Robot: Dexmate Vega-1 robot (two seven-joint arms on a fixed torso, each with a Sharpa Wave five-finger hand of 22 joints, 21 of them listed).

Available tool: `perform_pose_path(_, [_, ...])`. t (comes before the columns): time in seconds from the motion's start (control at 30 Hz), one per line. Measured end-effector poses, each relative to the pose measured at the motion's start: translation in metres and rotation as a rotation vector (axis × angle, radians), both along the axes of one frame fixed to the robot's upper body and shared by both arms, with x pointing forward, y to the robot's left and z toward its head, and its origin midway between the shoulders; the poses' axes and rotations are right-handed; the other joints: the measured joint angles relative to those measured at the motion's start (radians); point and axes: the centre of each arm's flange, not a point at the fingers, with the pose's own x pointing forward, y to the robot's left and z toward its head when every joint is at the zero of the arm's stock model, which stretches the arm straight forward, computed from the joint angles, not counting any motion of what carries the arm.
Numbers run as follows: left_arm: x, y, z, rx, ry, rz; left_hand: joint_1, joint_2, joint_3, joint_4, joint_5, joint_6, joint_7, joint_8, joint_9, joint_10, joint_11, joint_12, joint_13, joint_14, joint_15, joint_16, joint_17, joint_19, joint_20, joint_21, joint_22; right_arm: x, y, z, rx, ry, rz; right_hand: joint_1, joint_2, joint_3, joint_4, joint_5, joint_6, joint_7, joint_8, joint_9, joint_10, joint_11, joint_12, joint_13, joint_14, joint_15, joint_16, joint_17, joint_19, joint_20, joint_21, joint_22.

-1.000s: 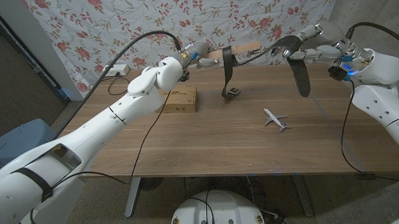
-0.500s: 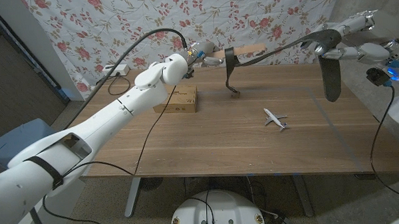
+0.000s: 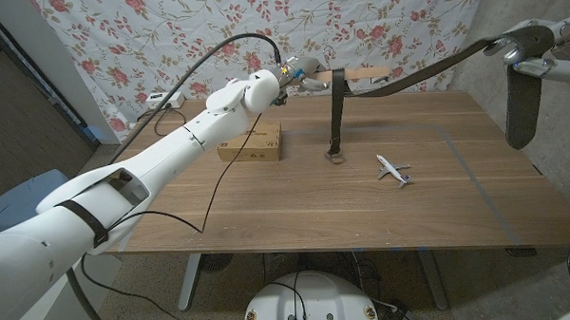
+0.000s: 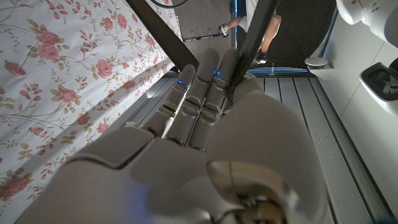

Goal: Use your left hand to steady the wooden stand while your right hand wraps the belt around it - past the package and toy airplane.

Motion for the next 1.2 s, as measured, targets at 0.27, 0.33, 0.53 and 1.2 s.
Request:
perform_pose_path(0.27, [0.001,-0.012,-0.004,0.059,-0.025,-0.011,0.000,0.000,0.000,0.000,0.000,0.000,0.000,0.000,-0.002,0.000,0.000,0.000,0.000,0.000,0.000,0.000,0.000,0.000,0.000,0.000,0.001,0.042,0.005,0.046,0.018,0.166,-0.044,0.006,0.007,-0.003,0.003,-0.001,0.000,0.000,-0.007,0.007,0.006,0.008,0.000,-0.001,0.000,0.000,0.000,0.004,0.000,0.000,0.008,-0.001])
perform_pose_path(0.33, [0.000,-0.016,-0.006,0.076,-0.032,-0.013,0.000,0.000,0.000,0.000,0.000,0.000,0.000,0.000,-0.004,0.000,0.000,0.000,0.000,0.000,0.000,0.000,0.000,0.000,0.000,0.000,0.001,0.062,0.004,0.052,0.027,0.246,-0.058,0.008,0.010,-0.004,0.004,-0.001,0.000,0.000,-0.010,0.008,0.003,0.011,0.000,-0.001,0.000,0.000,0.000,0.007,0.000,0.000,0.008,-0.001])
perform_pose_path(0.53, [-0.002,-0.022,-0.009,0.117,-0.049,-0.016,0.000,0.000,0.000,0.000,0.000,0.000,0.000,0.000,-0.005,0.000,0.000,0.000,0.000,0.000,0.000,0.000,-0.001,0.000,0.000,0.000,-0.001,0.128,0.002,0.059,0.035,0.437,-0.070,0.008,0.010,-0.004,0.004,-0.002,0.000,0.000,-0.011,0.008,0.003,0.011,0.000,-0.001,0.000,0.000,-0.004,0.009,0.000,0.000,0.011,-0.001])
perform_pose_path(1.2, [-0.004,-0.029,-0.020,0.161,-0.045,-0.038,0.000,0.000,0.008,0.000,-0.002,-0.009,0.005,0.008,-0.009,0.000,0.000,0.000,0.000,0.000,0.000,0.000,-0.002,-0.005,0.006,0.000,-0.002,0.314,0.090,0.044,-0.101,0.827,0.003,0.011,0.015,-0.010,0.006,-0.004,0.000,0.000,-0.017,0.016,0.004,0.021,0.000,0.011,0.000,0.000,-0.007,0.018,-0.008,0.001,0.024,-0.004])
